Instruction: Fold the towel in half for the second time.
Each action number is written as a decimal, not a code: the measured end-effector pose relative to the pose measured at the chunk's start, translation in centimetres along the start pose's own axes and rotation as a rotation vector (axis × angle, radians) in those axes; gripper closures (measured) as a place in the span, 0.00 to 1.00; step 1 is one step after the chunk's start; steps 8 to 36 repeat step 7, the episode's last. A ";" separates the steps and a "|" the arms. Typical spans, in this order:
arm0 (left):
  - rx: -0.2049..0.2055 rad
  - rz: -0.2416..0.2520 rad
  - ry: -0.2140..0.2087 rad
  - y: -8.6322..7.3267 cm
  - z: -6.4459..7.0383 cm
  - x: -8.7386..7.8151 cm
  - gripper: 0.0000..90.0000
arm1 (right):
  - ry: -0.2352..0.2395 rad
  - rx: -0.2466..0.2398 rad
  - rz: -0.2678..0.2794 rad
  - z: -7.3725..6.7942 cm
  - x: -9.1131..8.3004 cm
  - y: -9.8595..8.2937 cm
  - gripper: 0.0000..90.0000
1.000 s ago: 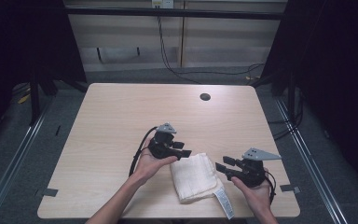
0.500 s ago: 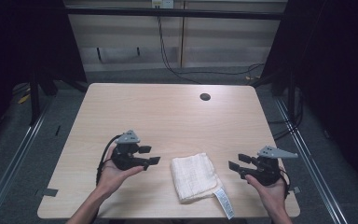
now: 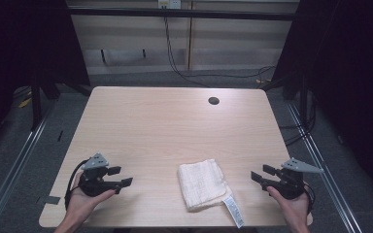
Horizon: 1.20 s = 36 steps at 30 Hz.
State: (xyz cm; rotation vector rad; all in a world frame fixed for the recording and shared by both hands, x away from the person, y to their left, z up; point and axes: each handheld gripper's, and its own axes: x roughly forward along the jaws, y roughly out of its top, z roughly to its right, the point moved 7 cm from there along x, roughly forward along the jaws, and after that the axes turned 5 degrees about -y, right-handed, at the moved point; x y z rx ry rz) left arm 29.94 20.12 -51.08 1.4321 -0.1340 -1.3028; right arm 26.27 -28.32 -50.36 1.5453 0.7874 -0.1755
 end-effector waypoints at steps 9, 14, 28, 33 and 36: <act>-0.102 0.052 0.015 -0.3 -1.6 -0.7 0.36 | -0.046 -0.007 -0.045 1.4 0.5 -1.3 0.34; -0.102 0.052 0.015 -0.3 -1.6 -0.7 0.36 | -0.046 -0.007 -0.045 1.4 0.5 -1.3 0.34; -0.102 0.052 0.015 -0.3 -1.6 -0.7 0.36 | -0.046 -0.007 -0.045 1.4 0.5 -1.3 0.34; -0.102 0.052 0.015 -0.3 -1.6 -0.7 0.36 | -0.046 -0.007 -0.045 1.4 0.5 -1.3 0.34; -0.102 0.052 0.015 -0.3 -1.6 -0.7 0.36 | -0.046 -0.007 -0.045 1.4 0.5 -1.3 0.34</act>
